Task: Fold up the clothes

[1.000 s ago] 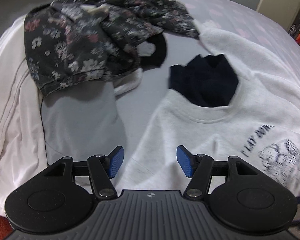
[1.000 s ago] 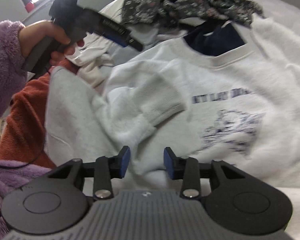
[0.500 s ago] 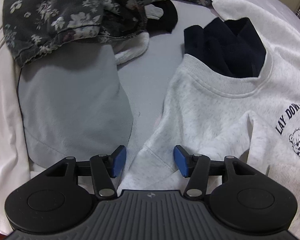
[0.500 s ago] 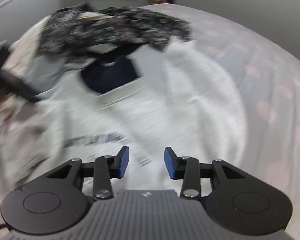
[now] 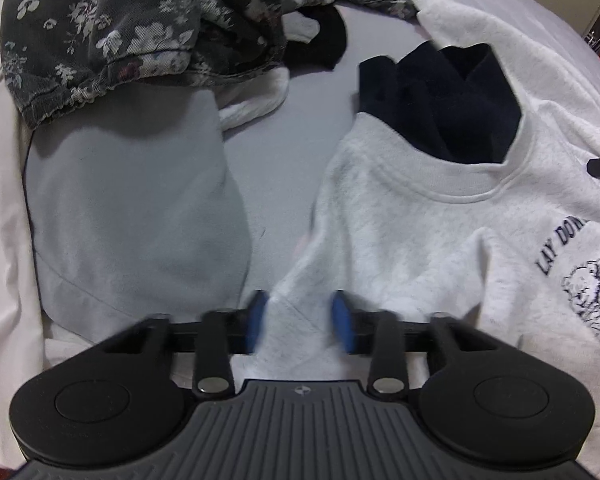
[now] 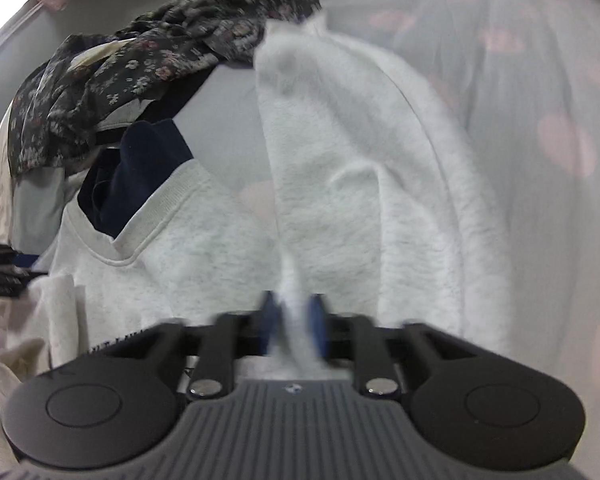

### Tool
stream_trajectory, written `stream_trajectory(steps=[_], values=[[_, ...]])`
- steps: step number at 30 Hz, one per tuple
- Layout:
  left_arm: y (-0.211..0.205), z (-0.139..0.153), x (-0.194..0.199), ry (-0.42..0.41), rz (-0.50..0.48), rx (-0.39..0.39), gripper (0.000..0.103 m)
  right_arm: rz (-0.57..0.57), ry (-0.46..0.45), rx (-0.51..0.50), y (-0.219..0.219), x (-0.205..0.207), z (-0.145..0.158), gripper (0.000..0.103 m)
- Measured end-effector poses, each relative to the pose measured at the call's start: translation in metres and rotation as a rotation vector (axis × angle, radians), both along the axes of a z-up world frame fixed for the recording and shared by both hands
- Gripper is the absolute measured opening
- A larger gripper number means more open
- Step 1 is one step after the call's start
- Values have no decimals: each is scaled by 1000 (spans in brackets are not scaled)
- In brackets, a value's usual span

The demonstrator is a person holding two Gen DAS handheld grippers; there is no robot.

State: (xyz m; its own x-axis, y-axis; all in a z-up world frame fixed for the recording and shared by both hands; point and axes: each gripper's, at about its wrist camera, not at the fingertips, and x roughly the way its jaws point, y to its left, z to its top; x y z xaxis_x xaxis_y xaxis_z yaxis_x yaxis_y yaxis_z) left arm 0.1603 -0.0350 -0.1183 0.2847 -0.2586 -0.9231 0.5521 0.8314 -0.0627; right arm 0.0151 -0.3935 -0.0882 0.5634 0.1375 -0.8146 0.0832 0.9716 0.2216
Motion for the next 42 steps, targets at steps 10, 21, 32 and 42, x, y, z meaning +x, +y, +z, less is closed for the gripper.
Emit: stream_trajectory(steps=[10,21,32,42], values=[[-1,40,-42,-25,-76,-60,5,349,-131,-170,115,-85,46,10],[-8,31,-63,0,-69,-43,5,477,-47,-298,185,-117,7,15],[-7,31,-61,8,-72,-50,5,447,-106,-303,170,-127,49,40],[-5,27,-62,17,-75,-54,5,421,-171,-198,184,-84,51,41]])
